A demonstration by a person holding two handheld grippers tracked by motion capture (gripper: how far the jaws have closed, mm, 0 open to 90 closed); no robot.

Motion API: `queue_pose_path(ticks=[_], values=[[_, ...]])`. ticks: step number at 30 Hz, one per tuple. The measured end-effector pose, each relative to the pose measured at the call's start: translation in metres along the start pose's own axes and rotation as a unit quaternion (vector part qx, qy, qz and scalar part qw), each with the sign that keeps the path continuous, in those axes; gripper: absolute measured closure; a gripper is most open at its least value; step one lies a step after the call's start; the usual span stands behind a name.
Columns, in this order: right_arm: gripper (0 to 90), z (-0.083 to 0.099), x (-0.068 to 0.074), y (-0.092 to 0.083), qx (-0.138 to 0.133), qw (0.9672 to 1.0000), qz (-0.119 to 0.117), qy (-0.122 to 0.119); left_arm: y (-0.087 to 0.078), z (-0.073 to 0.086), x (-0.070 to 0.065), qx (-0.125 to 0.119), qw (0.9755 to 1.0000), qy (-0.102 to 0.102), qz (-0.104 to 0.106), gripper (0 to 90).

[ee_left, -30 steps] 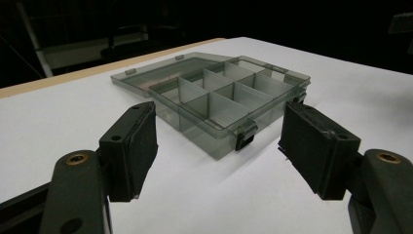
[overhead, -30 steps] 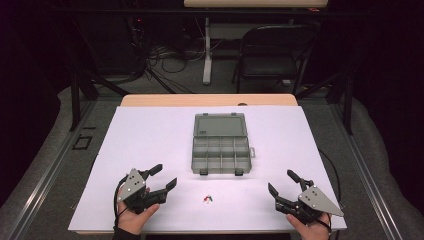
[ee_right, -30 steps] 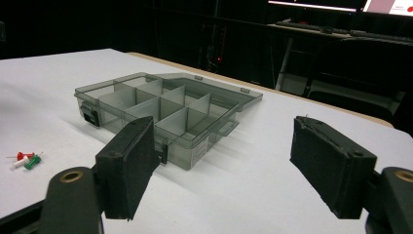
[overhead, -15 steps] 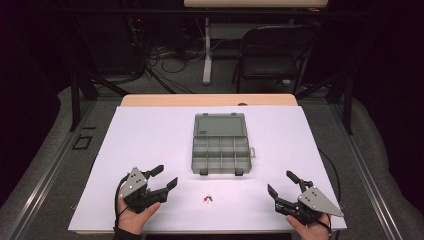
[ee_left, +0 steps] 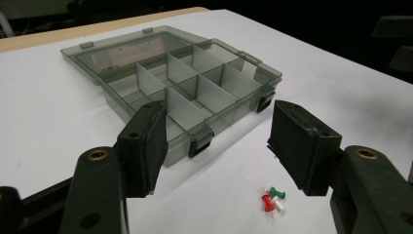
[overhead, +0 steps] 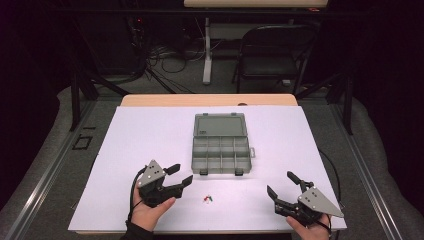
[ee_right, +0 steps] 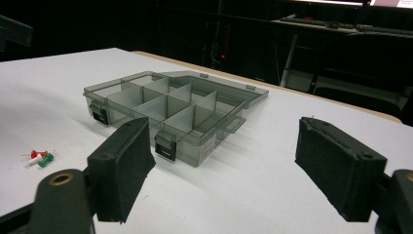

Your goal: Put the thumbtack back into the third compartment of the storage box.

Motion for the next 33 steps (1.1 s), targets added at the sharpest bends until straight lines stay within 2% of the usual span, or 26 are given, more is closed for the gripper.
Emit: queue_pose_path(ticks=[6,9,11,16,24,27,28,33], values=[[19.6,0.0,0.0,0.001,0.003,1.0,-0.001,-0.001,0.01,0.002,-0.005,0.015,0.9999,0.002,0.005,39.5],[19.6,0.001,0.0,0.001,0.003,1.0,-0.001,0.001,0.014,0.005,-0.006,0.025,0.9996,-0.005,0.011,40.4],[19.6,0.001,-0.001,0.0,0.003,1.0,0.0,0.001,0.016,0.008,-0.008,0.036,0.9993,-0.009,0.007,40.8],[19.5,0.001,-0.001,0.0,0.005,1.0,-0.001,0.001,0.019,0.018,-0.01,0.053,0.9985,-0.009,0.012,47.1],[19.5,0.001,0.001,0.001,0.007,1.0,-0.003,-0.003,0.023,0.034,-0.014,0.092,0.9952,-0.019,0.027,57.9],[19.4,0.001,0.0,0.001,0.008,1.0,-0.001,-0.002,0.025,0.039,-0.017,0.107,0.9939,-0.015,0.026,61.1],[19.5,0.001,-0.001,0.001,0.008,1.0,-0.001,-0.001,0.026,0.042,-0.018,0.118,0.9925,-0.016,0.03,63.3],[19.5,0.002,0.0,0.001,0.01,1.0,-0.002,-0.002,0.029,0.047,-0.023,0.126,0.9913,-0.021,0.034,67.7]])
Point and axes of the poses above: each handheld gripper's, and its own axes: y roughly forward along the jaws, z roughly out of its underside, x roughly to its left, the point moved 2 cm from there along y, roughly forward along the jaws, and after that the axes turned 10 degrees about -x, right-handed, at the moved point
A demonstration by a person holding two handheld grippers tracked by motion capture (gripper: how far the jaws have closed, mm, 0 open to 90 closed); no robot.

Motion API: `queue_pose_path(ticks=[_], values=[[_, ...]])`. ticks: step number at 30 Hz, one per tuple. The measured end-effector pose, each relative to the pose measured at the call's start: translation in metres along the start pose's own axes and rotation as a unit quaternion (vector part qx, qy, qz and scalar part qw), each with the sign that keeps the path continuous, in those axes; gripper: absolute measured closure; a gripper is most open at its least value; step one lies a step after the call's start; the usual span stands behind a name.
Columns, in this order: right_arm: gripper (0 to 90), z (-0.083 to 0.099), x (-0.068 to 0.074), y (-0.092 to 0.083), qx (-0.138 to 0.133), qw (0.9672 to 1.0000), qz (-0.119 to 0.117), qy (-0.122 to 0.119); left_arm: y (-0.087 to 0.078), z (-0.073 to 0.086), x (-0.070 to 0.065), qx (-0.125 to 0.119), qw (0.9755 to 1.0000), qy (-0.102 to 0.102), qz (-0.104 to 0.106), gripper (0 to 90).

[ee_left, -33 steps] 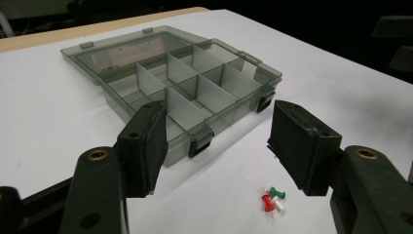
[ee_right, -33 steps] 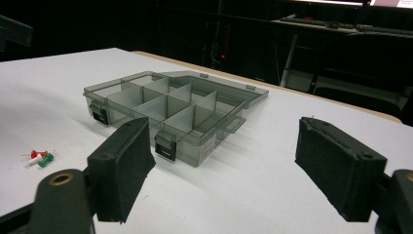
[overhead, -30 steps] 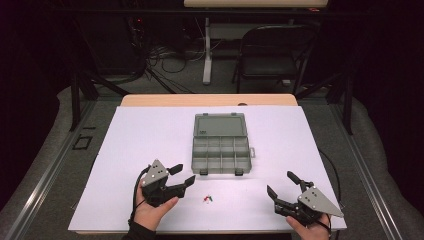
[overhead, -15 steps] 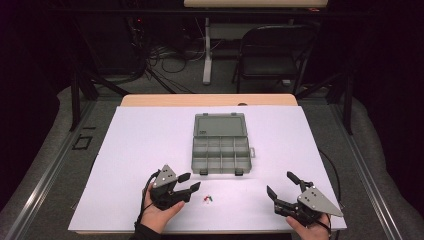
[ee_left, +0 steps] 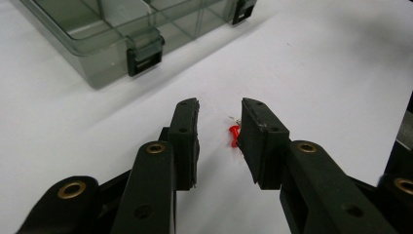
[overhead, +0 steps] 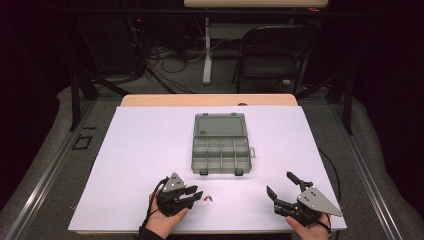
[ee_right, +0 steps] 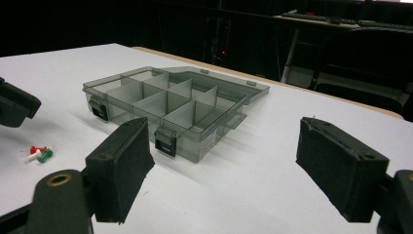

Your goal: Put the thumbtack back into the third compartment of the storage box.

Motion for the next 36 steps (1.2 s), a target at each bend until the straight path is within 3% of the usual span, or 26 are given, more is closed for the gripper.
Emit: queue_pose_path(ticks=[10,20,34,36], values=[[19.5,0.0,0.0,0.0,0.0,1.0,0.0,0.0,0.014,0.008,-0.009,0.024,0.9996,0.007,0.01,69.0],[19.5,0.0,-0.001,0.0,-0.001,1.0,0.002,0.003,0.017,0.01,-0.011,0.025,0.9996,0.009,0.011,71.9],[19.5,0.0,-0.002,0.0,-0.001,1.0,0.002,0.002,0.02,0.012,-0.011,0.042,0.9987,0.031,0.005,81.6],[19.5,0.0,-0.002,0.0,-0.001,1.0,0.002,0.002,0.02,0.012,-0.01,0.04,0.9989,0.025,0.005,82.0]])
Point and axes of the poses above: each handheld gripper's, and its own axes: y roughly forward along the jaws, z roughly out of its underside, x roughly to its left, the point moved 2 cm from there along y, roughly forward along the jaws, and after that the axes turned 10 degrees about -x, right-handed, at the moved point
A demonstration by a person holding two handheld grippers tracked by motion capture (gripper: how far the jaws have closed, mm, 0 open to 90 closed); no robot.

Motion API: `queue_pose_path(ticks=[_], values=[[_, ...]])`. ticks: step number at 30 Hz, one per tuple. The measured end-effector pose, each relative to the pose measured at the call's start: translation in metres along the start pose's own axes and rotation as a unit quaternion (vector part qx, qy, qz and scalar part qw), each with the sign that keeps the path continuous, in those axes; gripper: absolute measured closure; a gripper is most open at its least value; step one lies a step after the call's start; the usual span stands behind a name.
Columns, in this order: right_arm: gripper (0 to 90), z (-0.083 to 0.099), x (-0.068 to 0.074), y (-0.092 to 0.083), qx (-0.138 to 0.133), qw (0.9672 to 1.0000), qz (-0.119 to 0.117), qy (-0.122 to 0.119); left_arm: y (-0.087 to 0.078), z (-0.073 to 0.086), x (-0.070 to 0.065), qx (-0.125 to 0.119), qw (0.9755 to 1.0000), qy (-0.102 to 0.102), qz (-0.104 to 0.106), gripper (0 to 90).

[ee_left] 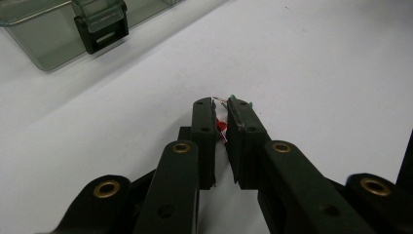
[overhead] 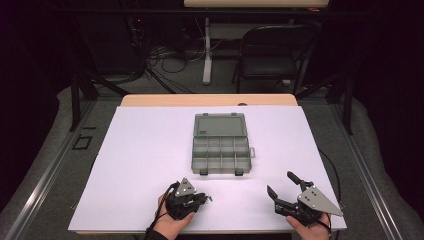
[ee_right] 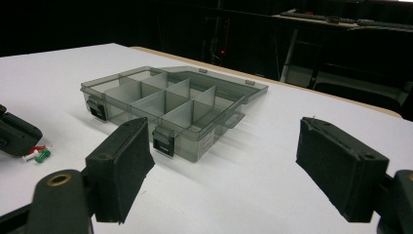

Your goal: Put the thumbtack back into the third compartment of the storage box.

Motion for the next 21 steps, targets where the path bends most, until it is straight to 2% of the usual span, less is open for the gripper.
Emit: queue_pose_path(ticks=[10,11,12,13,21], values=[[19.5,0.0,0.0002,0.0,0.0,1.0,0.0,-0.001,-0.0007,-0.0004,0.001,-0.002,1.0,-0.008,0.005,83.2],[19.5,0.0,0.0002,0.0,0.0,1.0,0.001,-0.001,-0.0015,-0.0006,0.0014,-0.003,0.9999,-0.008,0.006,84.5],[19.5,0.0,0.0002,0.0,0.0,1.0,0.001,0.0,-0.002,-0.0007,0.0019,-0.006,0.9999,-0.011,0.008,89.8],[19.5,0.0,0.0002,0.0,0.0,1.0,0.001,0.0,-0.0023,-0.0009,0.002,-0.007,0.9998,-0.015,0.009,90.0],[19.5,0.0,-0.0001,0.0,0.0,1.0,0.001,0.0,-0.0011,-0.0005,0.0025,-0.005,0.9998,-0.015,0.008,90.0]])
Point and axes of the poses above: each handheld gripper's, and its own axes: y roughly forward along the jaws, z roughly out of its underside, x roughly to its left, the point moved 2 cm from there along y, roughly forward along the jaws, and after that the axes turned 10 degrees about -x, right-handed, at the moved point
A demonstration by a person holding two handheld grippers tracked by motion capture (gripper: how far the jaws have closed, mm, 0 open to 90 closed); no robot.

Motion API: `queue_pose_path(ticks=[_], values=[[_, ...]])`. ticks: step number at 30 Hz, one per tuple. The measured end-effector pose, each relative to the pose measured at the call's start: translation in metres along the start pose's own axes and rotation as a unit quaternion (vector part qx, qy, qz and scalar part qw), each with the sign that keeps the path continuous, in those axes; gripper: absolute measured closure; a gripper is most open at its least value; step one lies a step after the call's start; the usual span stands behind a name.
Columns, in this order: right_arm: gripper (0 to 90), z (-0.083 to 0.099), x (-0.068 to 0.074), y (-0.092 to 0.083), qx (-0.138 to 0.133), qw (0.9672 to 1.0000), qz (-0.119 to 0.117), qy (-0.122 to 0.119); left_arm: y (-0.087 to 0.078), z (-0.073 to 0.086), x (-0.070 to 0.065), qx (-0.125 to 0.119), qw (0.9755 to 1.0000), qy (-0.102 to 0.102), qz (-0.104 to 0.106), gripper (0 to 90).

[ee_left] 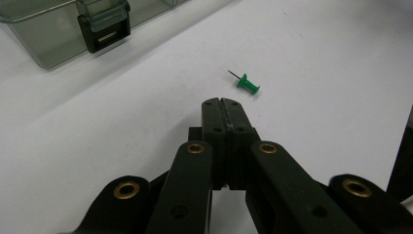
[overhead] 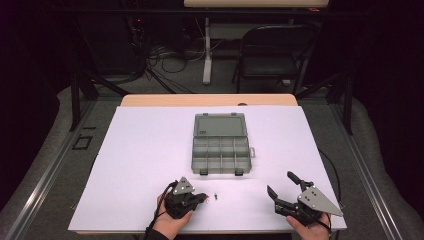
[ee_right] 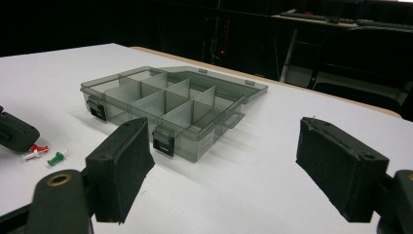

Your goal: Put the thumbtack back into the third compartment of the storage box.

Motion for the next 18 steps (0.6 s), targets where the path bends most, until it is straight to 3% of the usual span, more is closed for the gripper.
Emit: queue_pose_path(ticks=[9,15,18], values=[[19.5,0.0,0.0,0.0,0.0,1.0,0.001,0.0,-0.001,-0.001,0.0,-0.003,1.0,0.001,-0.001,90.0],[19.5,0.0,0.0,-0.001,0.0,1.0,0.003,0.001,-0.006,-0.007,0.001,-0.02,0.9998,-0.007,0.0,90.0],[19.5,0.0,0.0,-0.001,0.0,1.0,0.004,0.001,-0.01,-0.017,0.002,-0.032,0.9995,-0.002,-0.001,90.0]])
Point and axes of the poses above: each handheld gripper's, and its own axes: y roughly forward along the jaws, z roughly out of its underside, x roughly to its left, the point moved 2 cm from there along y, roughly forward along the jaws, and after that the axes turned 10 degrees about -x, right-handed, at the moved point
